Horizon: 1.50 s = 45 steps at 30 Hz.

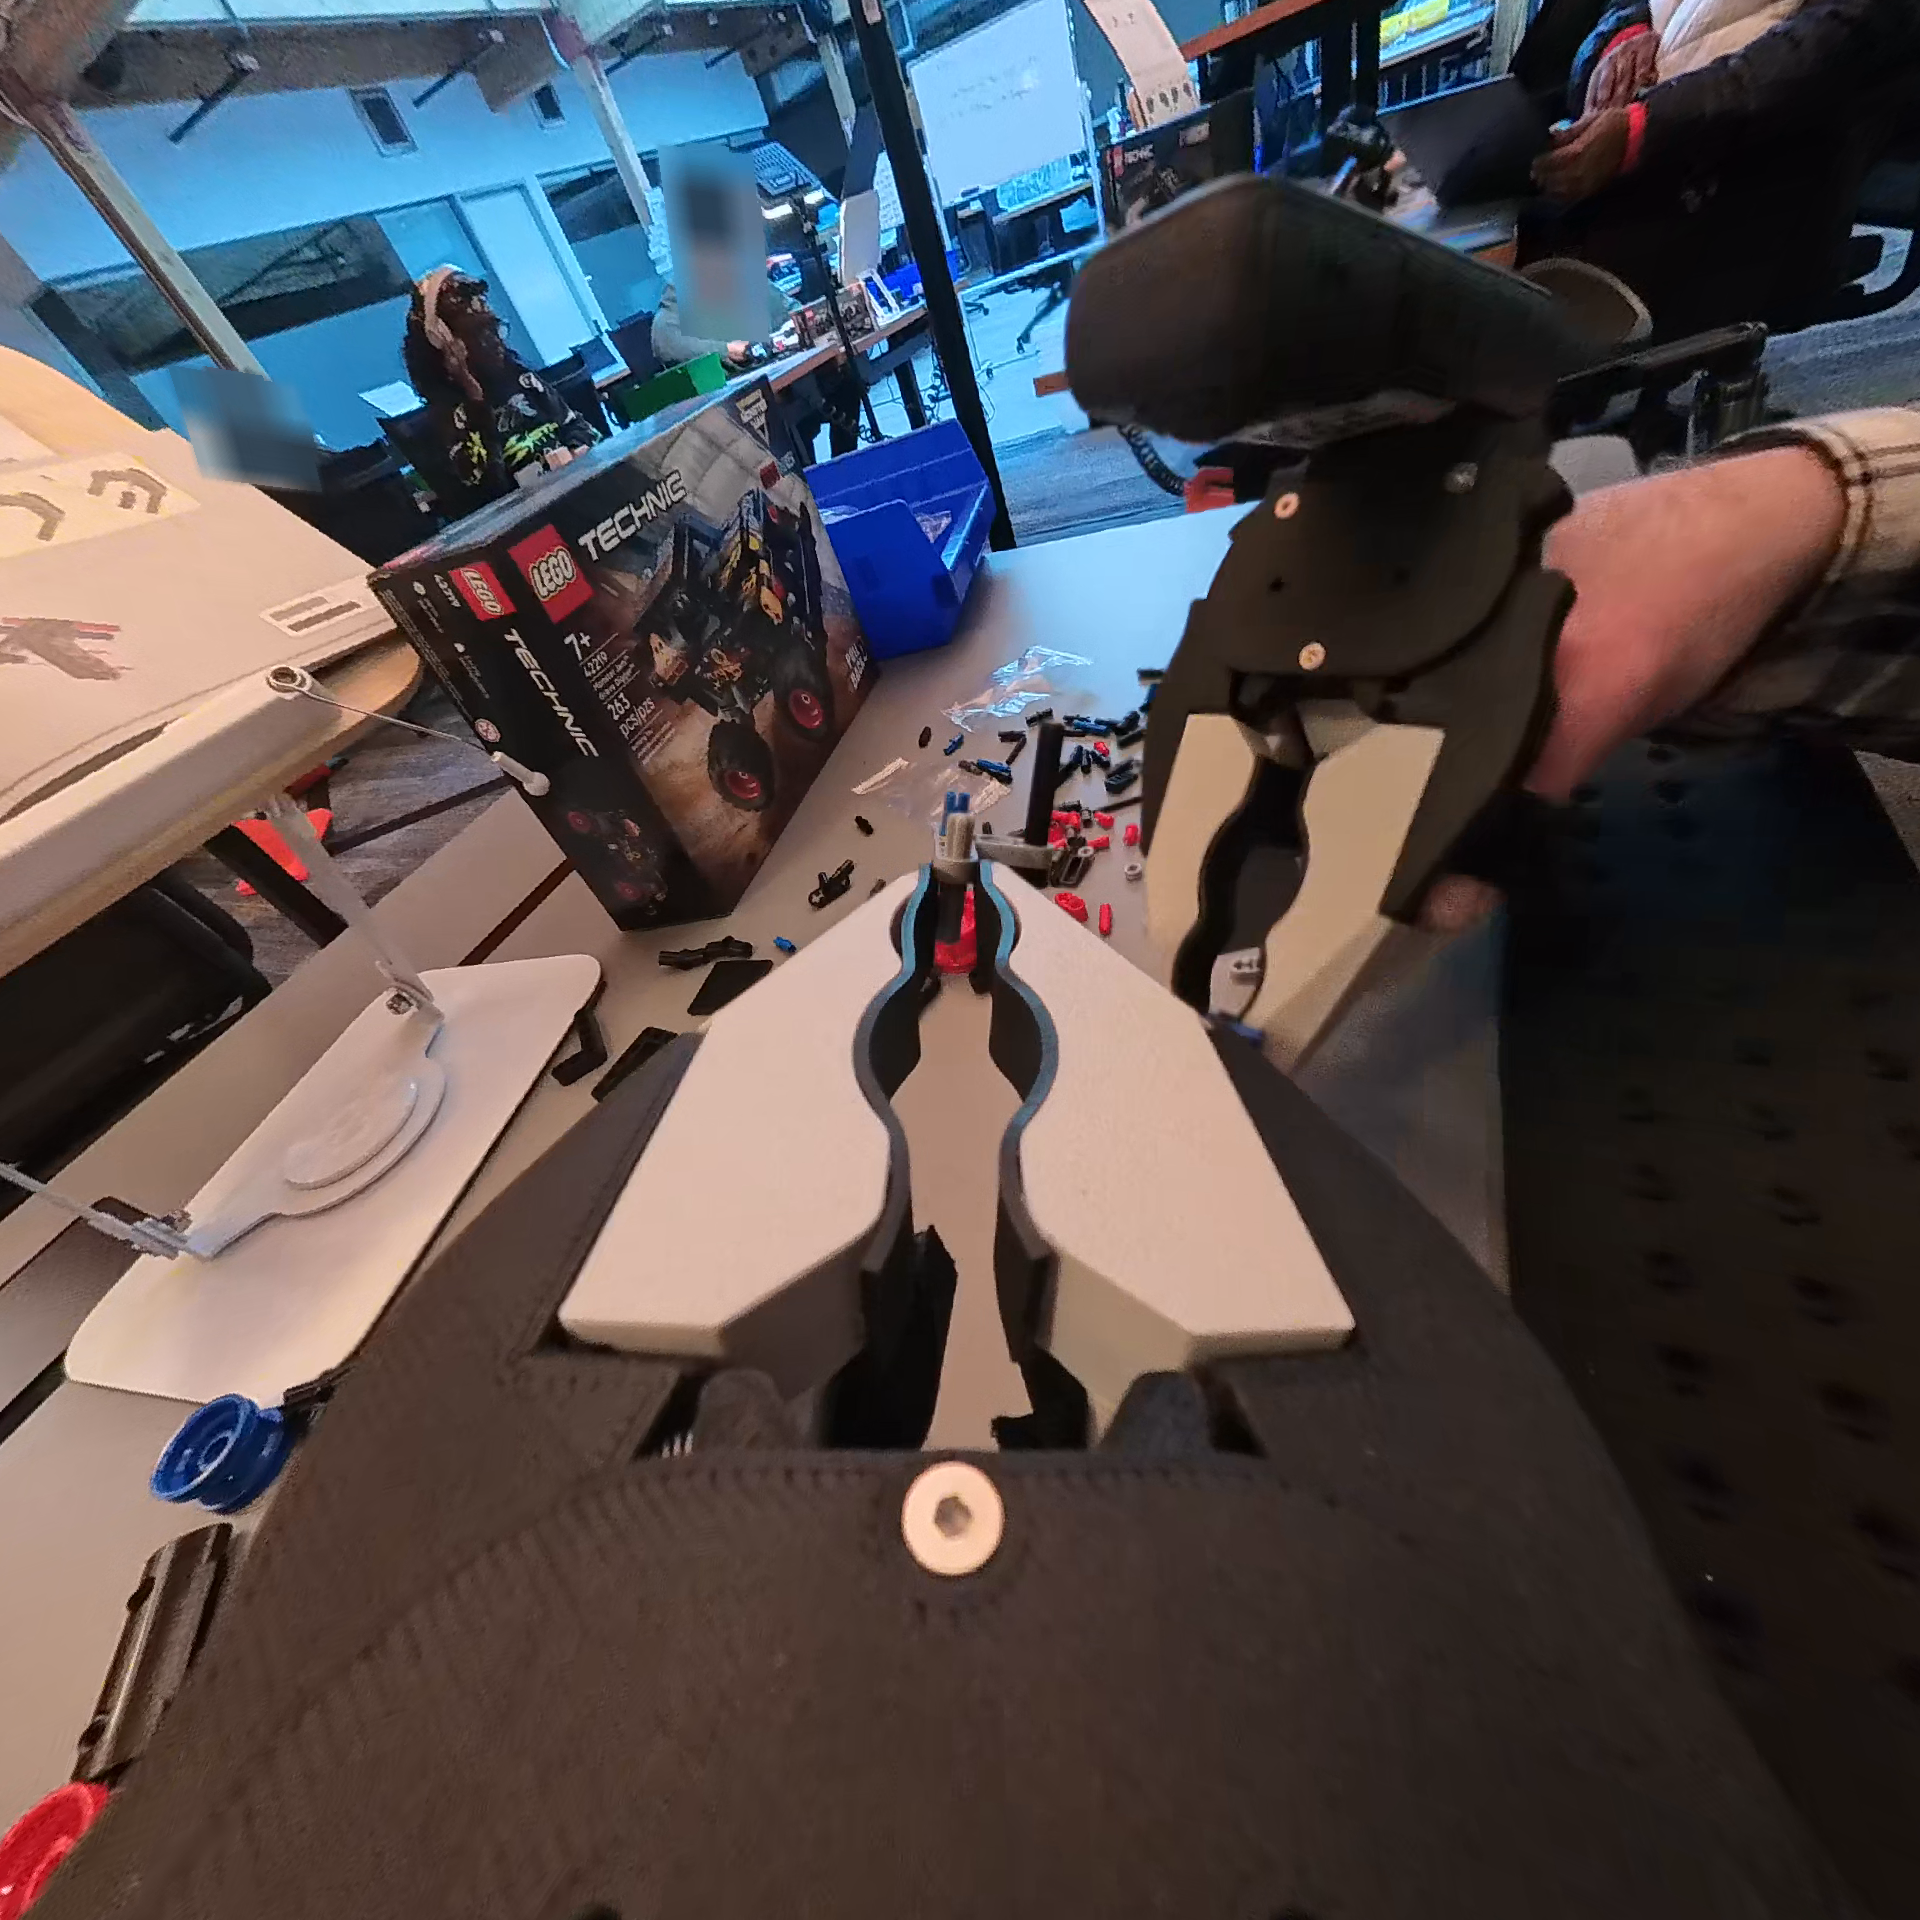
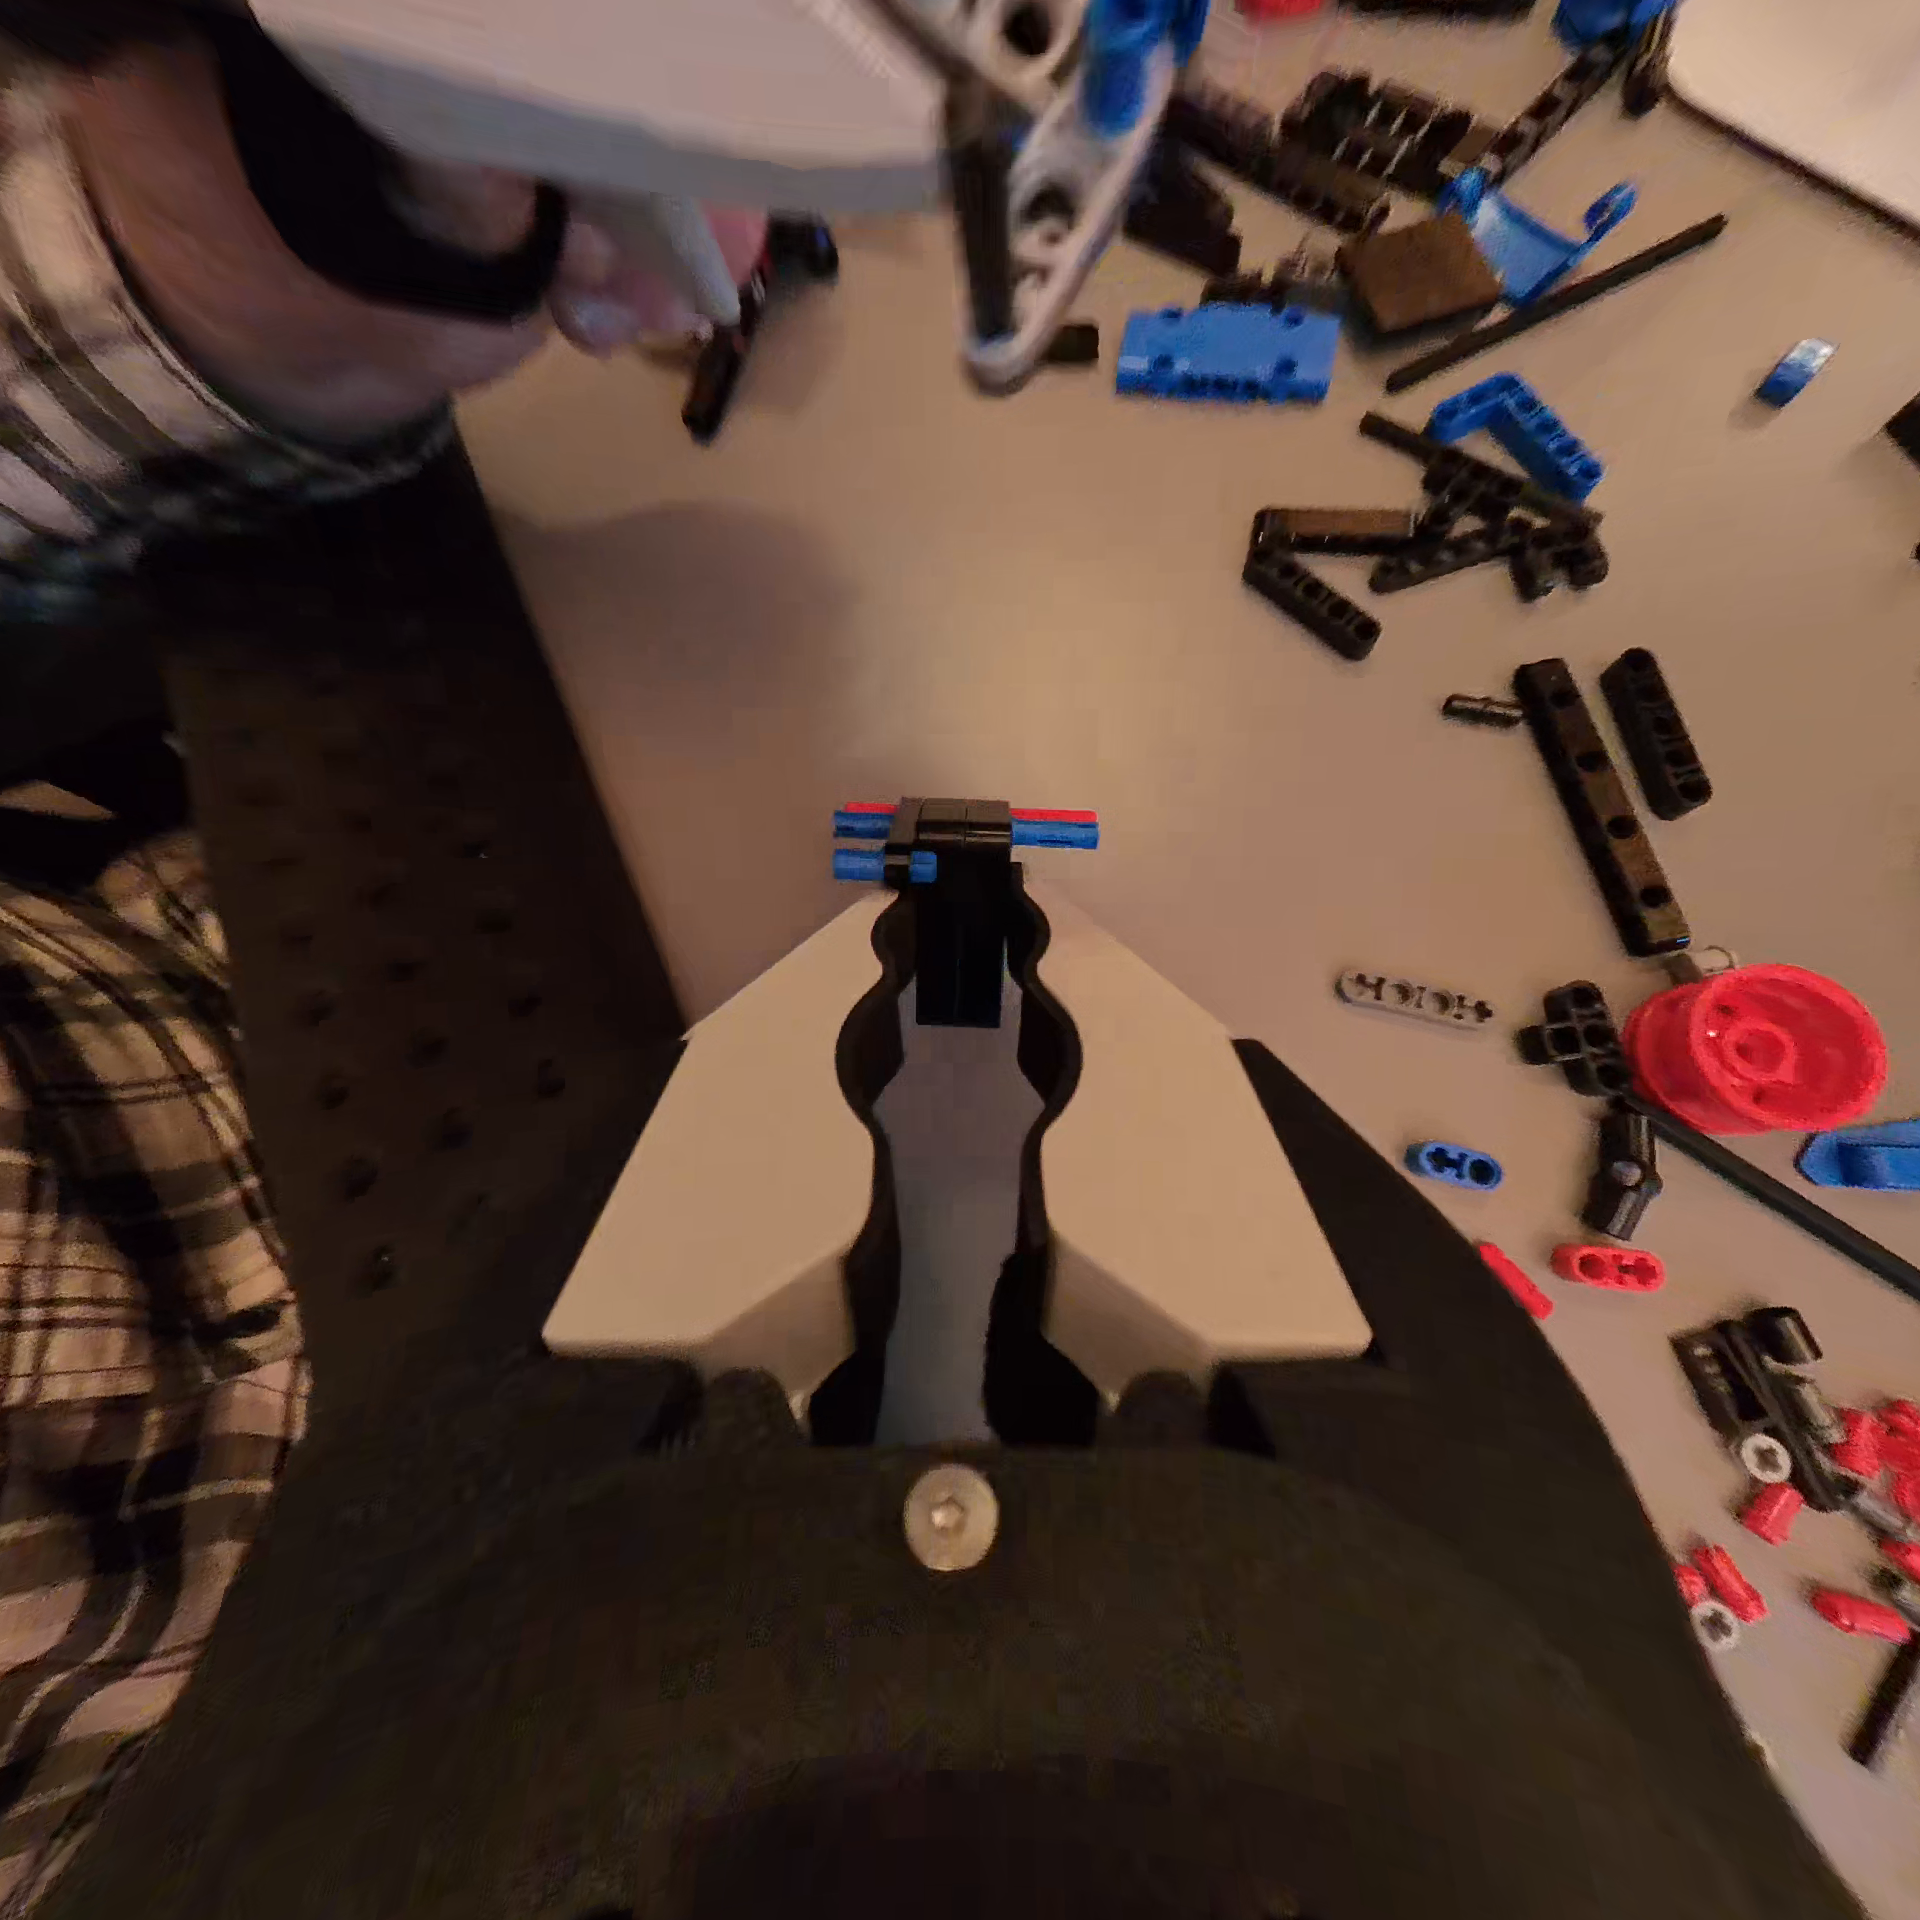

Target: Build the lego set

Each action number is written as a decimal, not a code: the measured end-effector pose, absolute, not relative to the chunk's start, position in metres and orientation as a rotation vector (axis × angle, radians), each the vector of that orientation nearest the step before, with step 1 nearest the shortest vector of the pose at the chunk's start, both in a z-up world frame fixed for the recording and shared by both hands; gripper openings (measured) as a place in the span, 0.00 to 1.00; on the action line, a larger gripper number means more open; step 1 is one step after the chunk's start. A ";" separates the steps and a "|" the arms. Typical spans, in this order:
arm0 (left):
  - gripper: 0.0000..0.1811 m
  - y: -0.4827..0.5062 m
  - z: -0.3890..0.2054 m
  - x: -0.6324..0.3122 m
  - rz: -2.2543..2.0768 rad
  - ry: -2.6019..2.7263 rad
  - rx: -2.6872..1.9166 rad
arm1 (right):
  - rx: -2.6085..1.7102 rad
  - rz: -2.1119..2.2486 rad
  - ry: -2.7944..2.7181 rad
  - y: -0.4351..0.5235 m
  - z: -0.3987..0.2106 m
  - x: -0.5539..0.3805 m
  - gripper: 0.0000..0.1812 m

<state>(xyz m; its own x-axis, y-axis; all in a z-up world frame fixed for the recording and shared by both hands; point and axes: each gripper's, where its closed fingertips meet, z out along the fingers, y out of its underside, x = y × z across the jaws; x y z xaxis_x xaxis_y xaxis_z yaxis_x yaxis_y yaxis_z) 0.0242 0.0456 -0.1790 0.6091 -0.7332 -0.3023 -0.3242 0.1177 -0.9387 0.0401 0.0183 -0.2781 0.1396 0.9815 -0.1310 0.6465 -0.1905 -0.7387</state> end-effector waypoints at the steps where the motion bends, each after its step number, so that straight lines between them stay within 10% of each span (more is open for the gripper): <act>1: 0.02 0.045 -0.178 0.024 -0.377 0.944 -1.472 | -1.893 0.906 -1.528 0.019 -0.271 0.040 0.08; 24: 0.02 0.041 -0.167 0.023 -0.437 0.938 -1.393 | -1.678 1.933 -1.015 0.028 -0.198 0.046 0.08; 45: 0.02 0.051 -0.169 0.014 -0.425 0.881 -1.429 | -1.515 1.258 -1.265 0.036 -0.198 0.043 0.08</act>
<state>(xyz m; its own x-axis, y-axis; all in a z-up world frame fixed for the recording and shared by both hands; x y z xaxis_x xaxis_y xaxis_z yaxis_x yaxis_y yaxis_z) 0.0143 0.0505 -0.1692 0.6298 -0.7295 -0.2669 -0.2446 0.1398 -0.9595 0.0432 0.0361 -0.1980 0.0148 0.9793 -0.2019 0.2077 -0.2005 -0.9574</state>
